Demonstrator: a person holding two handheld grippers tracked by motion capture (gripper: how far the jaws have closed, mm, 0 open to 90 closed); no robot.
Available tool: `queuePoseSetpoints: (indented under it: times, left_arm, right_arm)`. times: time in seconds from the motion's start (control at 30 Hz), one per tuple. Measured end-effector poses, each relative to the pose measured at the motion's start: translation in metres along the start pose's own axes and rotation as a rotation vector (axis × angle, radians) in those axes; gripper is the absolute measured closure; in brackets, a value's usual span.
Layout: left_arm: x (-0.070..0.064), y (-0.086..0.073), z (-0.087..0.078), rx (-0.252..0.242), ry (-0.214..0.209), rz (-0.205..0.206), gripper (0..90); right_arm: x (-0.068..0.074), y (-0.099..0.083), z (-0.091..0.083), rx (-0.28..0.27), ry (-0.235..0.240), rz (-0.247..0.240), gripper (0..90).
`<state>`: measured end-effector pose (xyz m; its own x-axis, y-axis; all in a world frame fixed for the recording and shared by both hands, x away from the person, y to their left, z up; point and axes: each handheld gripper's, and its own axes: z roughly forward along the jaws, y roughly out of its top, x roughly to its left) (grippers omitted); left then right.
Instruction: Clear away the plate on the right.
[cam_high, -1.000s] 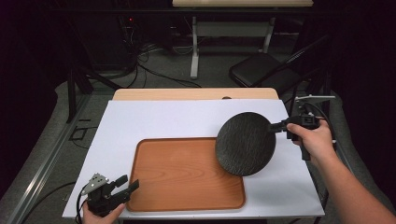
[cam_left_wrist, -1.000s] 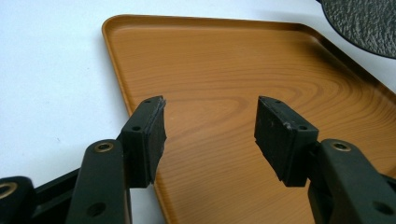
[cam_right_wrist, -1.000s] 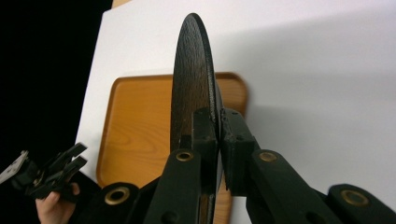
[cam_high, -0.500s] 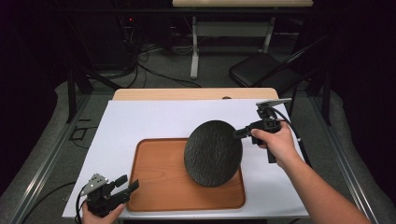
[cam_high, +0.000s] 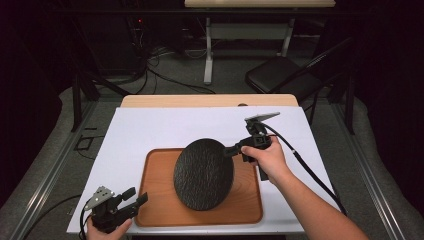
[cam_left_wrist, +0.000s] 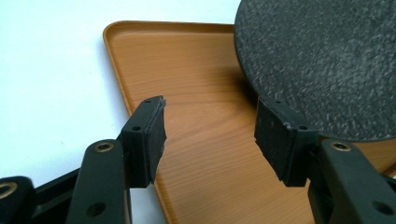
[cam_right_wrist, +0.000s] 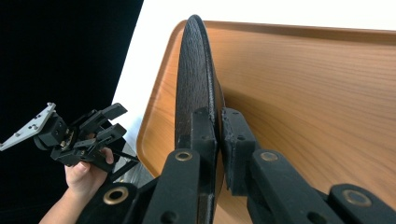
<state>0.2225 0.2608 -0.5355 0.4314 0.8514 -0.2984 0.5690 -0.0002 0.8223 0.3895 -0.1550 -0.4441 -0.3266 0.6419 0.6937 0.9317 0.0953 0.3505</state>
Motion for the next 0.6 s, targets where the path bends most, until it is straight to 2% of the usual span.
queuePoseSetpoints:
  times: [0.23, 0.3, 0.43, 0.6]
  left_arm:
    - [-0.001, 0.0, 0.0, -0.001, -0.003, 0.003, 43.3]
    - [-0.001, 0.0, 0.0, -0.001, -0.003, 0.002, 43.3]
    - [-0.001, 0.0, 0.0, -0.001, -0.002, 0.001, 43.3]
    - [-0.001, 0.0, 0.0, 0.003, -0.002, 0.005, 43.3]
  right_arm:
    - [0.002, -0.004, 0.015, 0.014, 0.017, 0.006, 84.3]
    - [0.002, -0.005, 0.018, 0.017, 0.013, 0.013, 84.1]
    - [0.002, -0.007, 0.02, 0.016, -0.011, -0.005, 84.0]
    - [0.003, -0.009, 0.019, 0.003, -0.017, -0.009, 84.1]
